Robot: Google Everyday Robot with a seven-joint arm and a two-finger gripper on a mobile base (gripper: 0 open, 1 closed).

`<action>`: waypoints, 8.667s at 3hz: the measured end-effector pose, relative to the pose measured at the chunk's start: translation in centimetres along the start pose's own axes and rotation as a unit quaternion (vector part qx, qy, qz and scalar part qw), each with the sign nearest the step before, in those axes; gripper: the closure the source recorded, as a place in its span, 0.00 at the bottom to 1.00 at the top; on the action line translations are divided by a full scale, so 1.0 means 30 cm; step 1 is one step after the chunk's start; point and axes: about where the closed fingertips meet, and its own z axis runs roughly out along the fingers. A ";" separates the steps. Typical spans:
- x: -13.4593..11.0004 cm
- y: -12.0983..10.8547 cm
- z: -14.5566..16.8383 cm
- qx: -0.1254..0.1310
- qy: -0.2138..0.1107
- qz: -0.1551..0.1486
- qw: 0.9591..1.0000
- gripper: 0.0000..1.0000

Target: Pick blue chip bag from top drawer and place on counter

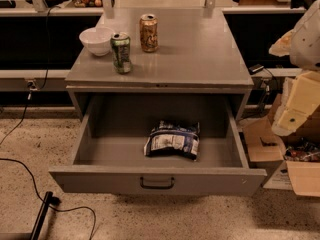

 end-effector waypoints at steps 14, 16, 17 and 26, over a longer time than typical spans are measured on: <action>-0.280 -0.099 1.093 -0.057 -0.122 -0.142 0.981 0.00; -0.229 -0.126 1.155 -0.046 -0.092 -0.112 0.988 0.48; -0.201 -0.163 1.164 -0.038 -0.084 -0.106 0.990 0.44; -0.318 -0.190 0.687 -0.013 -0.257 -0.157 0.954 1.00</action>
Offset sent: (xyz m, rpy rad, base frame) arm 0.0347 0.0287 -0.0639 -0.0169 0.0432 0.1001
